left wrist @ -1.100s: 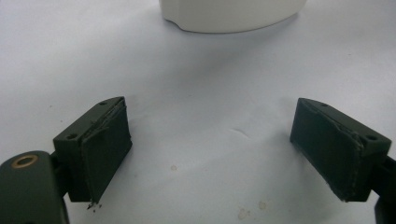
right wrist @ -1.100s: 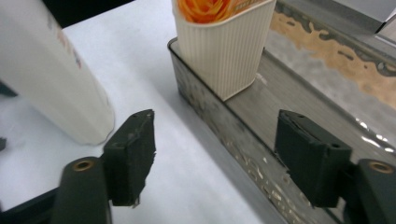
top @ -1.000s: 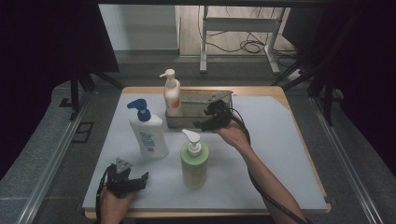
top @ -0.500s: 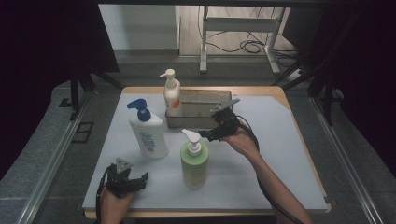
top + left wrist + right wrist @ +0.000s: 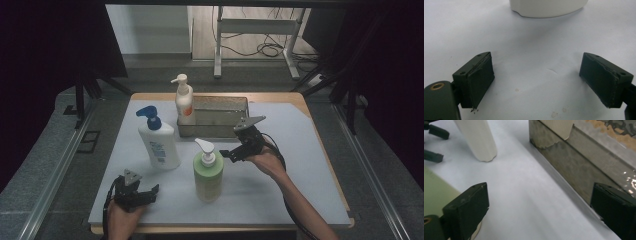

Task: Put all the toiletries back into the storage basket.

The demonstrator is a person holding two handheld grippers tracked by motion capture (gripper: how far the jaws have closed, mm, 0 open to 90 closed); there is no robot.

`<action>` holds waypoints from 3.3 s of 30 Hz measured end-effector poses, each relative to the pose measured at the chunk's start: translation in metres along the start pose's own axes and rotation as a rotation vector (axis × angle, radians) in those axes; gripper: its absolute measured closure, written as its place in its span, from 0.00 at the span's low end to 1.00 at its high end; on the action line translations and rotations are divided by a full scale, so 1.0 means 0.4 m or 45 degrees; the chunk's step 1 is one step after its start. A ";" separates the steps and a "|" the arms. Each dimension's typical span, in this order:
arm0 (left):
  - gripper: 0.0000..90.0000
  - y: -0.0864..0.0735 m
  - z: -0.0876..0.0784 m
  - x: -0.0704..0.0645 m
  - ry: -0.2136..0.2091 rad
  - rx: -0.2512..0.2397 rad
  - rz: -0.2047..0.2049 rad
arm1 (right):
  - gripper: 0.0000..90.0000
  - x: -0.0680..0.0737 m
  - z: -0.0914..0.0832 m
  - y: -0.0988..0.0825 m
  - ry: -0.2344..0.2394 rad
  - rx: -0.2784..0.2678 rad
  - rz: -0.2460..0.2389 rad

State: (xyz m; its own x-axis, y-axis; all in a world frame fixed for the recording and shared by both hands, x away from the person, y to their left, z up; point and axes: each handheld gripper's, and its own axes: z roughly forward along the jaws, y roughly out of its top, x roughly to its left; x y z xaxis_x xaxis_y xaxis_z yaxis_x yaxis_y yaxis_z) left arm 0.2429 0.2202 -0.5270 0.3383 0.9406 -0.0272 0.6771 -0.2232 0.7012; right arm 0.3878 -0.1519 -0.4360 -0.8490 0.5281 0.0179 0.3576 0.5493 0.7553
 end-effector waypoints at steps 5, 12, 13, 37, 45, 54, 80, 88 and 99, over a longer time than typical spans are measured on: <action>0.13 0.000 0.000 0.000 0.000 -0.002 -0.002 | 0.00 0.014 -0.013 -0.028 0.026 0.007 -0.021; 0.13 0.000 0.000 -0.001 0.000 -0.003 -0.004 | 0.00 0.024 -0.028 -0.056 0.044 0.002 -0.012; 0.13 0.000 0.000 -0.001 0.000 -0.004 -0.004 | 0.00 0.026 -0.032 -0.066 0.055 -0.006 -0.004; 0.13 0.000 0.000 -0.001 0.000 -0.005 -0.005 | 0.00 0.118 -0.048 -0.128 0.208 -0.004 -0.078; 0.13 -0.001 0.000 -0.001 0.000 -0.005 -0.005 | 0.00 0.157 -0.050 -0.134 0.292 -0.039 -0.080; 0.13 0.000 0.000 -0.001 0.000 -0.004 -0.004 | 0.00 0.199 -0.043 -0.120 0.336 -0.027 -0.109; 0.13 0.000 0.000 -0.001 -0.001 -0.003 -0.005 | 0.00 0.245 -0.030 -0.035 0.285 -0.078 -0.183; 0.13 0.000 0.000 -0.001 -0.001 -0.003 -0.005 | 0.04 0.248 -0.016 -0.022 0.281 -0.102 -0.173; 0.13 0.000 0.000 -0.001 -0.001 -0.002 -0.004 | 0.12 0.256 -0.012 -0.011 0.276 -0.109 -0.179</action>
State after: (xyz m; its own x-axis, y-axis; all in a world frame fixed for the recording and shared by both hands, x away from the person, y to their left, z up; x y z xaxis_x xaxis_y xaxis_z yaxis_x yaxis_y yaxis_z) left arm 0.2428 0.2200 -0.5271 0.3364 0.9412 -0.0298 0.6772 -0.2198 0.7022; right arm 0.2975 -0.1034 -0.4342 -0.9548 0.2943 0.0417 0.2038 0.5461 0.8126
